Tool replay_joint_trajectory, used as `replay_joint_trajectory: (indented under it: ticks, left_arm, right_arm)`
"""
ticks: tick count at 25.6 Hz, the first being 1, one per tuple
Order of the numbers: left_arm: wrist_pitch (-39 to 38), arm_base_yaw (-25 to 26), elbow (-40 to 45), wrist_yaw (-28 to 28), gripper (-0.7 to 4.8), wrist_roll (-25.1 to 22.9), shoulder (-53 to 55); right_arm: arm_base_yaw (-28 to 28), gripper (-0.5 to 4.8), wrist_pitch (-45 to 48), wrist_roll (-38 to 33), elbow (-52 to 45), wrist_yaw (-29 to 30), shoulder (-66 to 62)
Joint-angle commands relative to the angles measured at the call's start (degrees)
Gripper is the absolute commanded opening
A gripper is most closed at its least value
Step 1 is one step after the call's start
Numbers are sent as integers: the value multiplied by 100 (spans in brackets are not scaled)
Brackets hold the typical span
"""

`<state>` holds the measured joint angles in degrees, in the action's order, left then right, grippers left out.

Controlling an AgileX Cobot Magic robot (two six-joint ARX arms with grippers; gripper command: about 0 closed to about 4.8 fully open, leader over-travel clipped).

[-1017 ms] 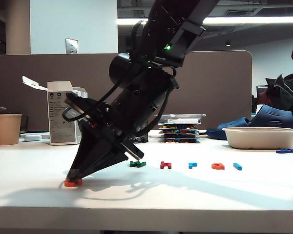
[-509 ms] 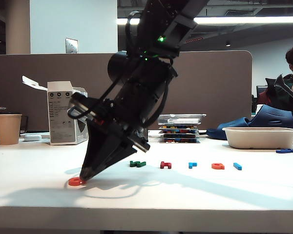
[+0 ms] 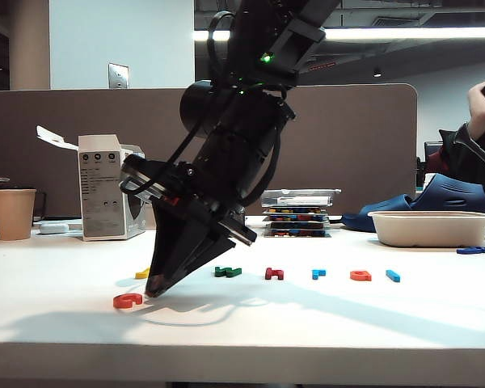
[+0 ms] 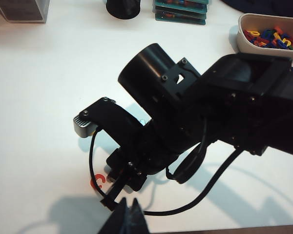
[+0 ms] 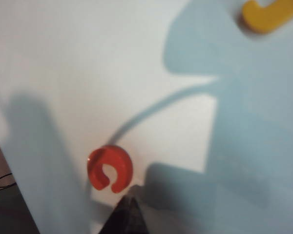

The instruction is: Select the appropriate letters from the row of letter magnets placed on the table to arrange into the word "car".

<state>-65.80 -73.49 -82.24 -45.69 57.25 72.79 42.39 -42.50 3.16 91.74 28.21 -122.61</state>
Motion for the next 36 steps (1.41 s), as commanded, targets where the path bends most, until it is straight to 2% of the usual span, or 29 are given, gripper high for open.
replay_joint_trajectory:
  ticks: [1,7,20,36]
  left_arm:
    - [-9,4,-11,-59,-5,-24,-15]
    - [-9,4,-11,-59,-5,-24,-15]
    - [-9,4,-11,-59,-5,-24,-15]
    - [-9,4,-11,-59,-5,-22,-15]
  right_arm:
    - [2,-6,-181,33,28,44,66]
    - [22,-6,-437,33,28,302,68]
    - [46,-6,-48,-20,28,299,63]
    - [50,-6,-26,-42,28,391,37]
